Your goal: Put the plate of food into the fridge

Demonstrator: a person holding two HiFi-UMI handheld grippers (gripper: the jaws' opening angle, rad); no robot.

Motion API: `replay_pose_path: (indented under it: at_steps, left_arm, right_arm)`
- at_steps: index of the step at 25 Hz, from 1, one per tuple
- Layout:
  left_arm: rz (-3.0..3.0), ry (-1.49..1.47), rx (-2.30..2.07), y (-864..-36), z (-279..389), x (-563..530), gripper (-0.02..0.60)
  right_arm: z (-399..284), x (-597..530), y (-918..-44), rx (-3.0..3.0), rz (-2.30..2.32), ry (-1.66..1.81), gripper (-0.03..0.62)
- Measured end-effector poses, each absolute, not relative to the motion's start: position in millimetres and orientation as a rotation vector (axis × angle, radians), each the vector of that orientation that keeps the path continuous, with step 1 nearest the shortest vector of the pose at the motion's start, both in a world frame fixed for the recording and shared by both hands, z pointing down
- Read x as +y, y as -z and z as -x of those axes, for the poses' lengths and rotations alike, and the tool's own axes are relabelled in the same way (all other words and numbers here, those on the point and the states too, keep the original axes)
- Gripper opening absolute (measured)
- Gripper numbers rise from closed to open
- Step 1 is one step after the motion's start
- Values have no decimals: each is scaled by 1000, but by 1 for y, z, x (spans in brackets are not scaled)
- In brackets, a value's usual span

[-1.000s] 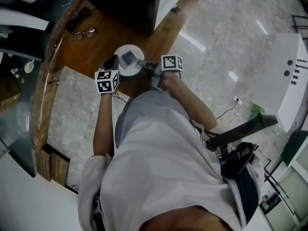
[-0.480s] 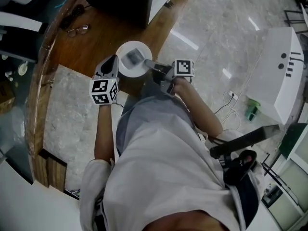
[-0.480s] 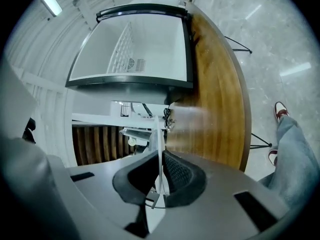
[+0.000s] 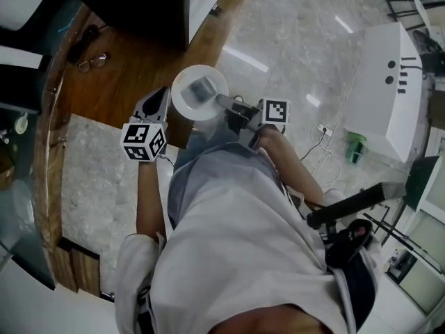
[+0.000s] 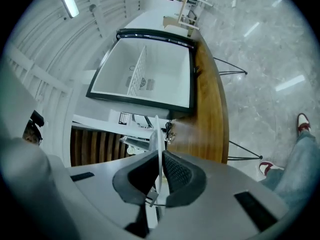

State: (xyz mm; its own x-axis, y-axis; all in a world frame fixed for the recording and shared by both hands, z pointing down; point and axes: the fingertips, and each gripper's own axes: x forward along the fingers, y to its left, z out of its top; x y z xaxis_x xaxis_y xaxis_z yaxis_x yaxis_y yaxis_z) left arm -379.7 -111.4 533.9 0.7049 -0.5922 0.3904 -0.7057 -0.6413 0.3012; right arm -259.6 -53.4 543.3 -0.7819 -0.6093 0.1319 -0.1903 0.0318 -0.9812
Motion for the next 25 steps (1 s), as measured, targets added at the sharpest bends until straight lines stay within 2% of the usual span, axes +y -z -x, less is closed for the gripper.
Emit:
replay_pose_path:
  at_steps: [9,19,25]
  left_arm:
    - [-2522,-387,-848,-528,234,-126,21]
    - [-2589,-535,-561,-521,-6,-89,21]
    - [-2607,-591,-466,-540,-121,-53,20]
  right_arm:
    - [116,-40,-540,1782,943,1750,28]
    - [-106,-6,-522,1634,1060,1540,28]
    - [-215,24,-527,1563,1096,1458,28]
